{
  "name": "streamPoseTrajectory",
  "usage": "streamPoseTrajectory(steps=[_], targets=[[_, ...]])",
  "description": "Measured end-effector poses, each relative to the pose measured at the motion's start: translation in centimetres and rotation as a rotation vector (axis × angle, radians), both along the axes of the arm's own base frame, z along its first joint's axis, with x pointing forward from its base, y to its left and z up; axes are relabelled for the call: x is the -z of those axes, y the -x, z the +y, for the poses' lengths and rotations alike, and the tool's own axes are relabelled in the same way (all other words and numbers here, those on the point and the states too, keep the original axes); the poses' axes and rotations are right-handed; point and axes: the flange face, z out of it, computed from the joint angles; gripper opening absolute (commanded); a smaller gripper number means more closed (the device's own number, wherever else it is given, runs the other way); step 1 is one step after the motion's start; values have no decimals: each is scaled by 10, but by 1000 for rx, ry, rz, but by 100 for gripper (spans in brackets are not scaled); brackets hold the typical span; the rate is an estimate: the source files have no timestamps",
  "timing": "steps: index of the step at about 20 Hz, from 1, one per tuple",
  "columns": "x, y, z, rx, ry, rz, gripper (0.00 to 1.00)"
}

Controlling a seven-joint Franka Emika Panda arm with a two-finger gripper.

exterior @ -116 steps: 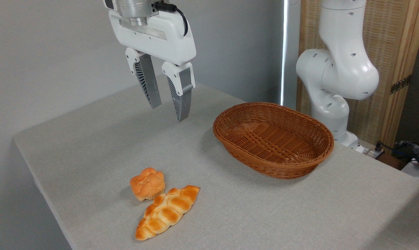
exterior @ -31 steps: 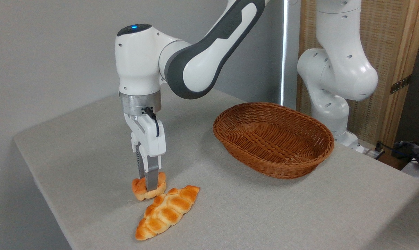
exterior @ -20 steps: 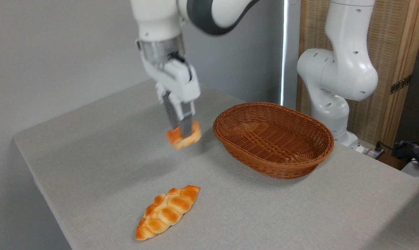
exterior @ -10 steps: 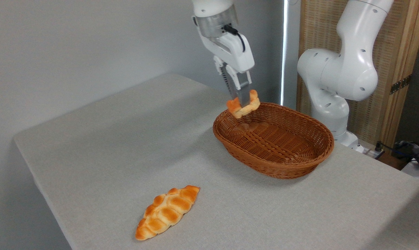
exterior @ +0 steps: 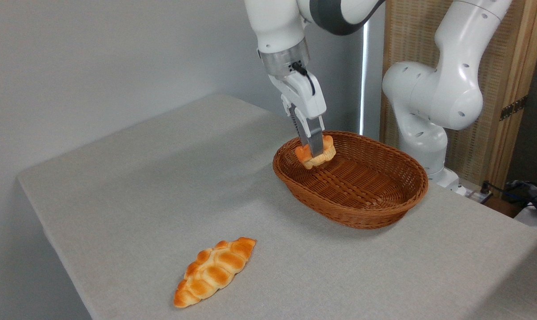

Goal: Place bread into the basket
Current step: 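Lower the bun into the basket and open the gripper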

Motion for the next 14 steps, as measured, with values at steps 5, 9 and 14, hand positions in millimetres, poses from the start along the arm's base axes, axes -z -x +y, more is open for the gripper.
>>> streamPoseTrajectory(steps=[5, 9, 14], targets=[[23, 1, -12, 29, -27, 46, 97], [25, 0, -12, 29, -27, 47, 100], [23, -1, -12, 29, -25, 39, 100]])
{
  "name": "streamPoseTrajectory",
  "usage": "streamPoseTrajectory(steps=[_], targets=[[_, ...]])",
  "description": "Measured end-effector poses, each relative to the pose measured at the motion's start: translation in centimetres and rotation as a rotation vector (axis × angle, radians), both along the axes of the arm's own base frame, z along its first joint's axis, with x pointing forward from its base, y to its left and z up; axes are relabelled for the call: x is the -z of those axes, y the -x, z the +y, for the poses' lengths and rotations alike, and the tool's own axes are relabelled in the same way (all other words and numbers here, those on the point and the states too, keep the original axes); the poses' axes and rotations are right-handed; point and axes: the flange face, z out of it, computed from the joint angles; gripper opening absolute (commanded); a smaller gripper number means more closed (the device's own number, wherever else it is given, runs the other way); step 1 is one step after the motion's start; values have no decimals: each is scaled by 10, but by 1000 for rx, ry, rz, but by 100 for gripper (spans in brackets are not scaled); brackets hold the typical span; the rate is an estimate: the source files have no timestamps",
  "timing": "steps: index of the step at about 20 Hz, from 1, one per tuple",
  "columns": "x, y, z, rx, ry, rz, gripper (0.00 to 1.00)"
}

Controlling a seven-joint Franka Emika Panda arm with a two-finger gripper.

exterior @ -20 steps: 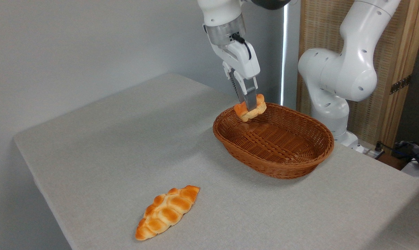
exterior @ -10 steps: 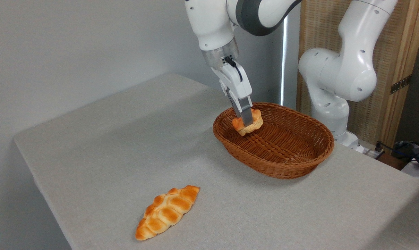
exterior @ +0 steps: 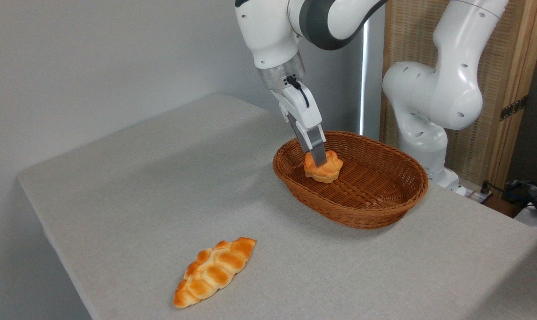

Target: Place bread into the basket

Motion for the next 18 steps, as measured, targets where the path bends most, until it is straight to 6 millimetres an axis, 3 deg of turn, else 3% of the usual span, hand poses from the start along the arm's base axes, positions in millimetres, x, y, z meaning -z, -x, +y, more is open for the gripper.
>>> streamPoseTrajectory(steps=[3, 6, 9, 11, 14, 18], targets=[[-13, -6, -1, -4, 11, -34, 100], [-55, -24, 0, -22, 41, -122, 100], [-110, -60, 18, -152, 85, -217, 100], [-134, -87, 31, -215, 105, -254, 100], [-156, -129, 40, -273, 115, -284, 100], [-169, -181, 32, -349, 87, -246, 100]])
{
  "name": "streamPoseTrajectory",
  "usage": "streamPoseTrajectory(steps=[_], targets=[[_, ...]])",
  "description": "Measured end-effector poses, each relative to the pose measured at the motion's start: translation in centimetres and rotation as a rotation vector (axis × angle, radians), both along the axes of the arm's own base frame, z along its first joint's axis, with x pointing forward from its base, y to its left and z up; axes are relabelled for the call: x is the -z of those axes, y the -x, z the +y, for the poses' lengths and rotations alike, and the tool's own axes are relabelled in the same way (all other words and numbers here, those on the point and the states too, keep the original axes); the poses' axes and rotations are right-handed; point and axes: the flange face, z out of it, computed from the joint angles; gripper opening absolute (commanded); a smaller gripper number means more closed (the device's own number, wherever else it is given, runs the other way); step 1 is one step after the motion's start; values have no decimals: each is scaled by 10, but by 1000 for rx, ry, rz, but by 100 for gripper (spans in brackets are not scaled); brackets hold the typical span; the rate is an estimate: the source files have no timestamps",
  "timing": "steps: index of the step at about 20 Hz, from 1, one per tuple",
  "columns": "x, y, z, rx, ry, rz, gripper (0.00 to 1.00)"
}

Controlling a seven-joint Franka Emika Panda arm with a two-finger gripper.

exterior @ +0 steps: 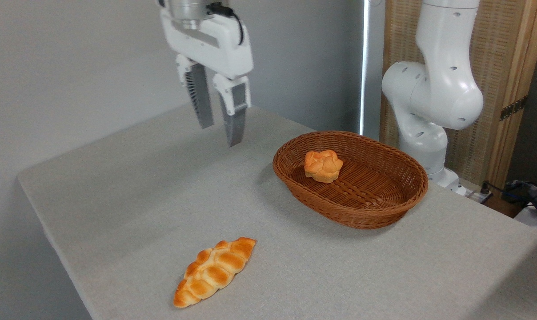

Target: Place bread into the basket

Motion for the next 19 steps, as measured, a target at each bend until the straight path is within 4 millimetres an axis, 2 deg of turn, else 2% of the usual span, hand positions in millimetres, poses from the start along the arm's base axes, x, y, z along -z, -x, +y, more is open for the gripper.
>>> streamPoseTrajectory(steps=[2, 5, 9, 19], targets=[[-3, -18, -3, -21, -3, 2, 100], [-11, -29, -3, -29, -3, -11, 100], [-19, -32, -7, -21, -5, -8, 100], [-15, -31, -1, -28, -26, 25, 100]])
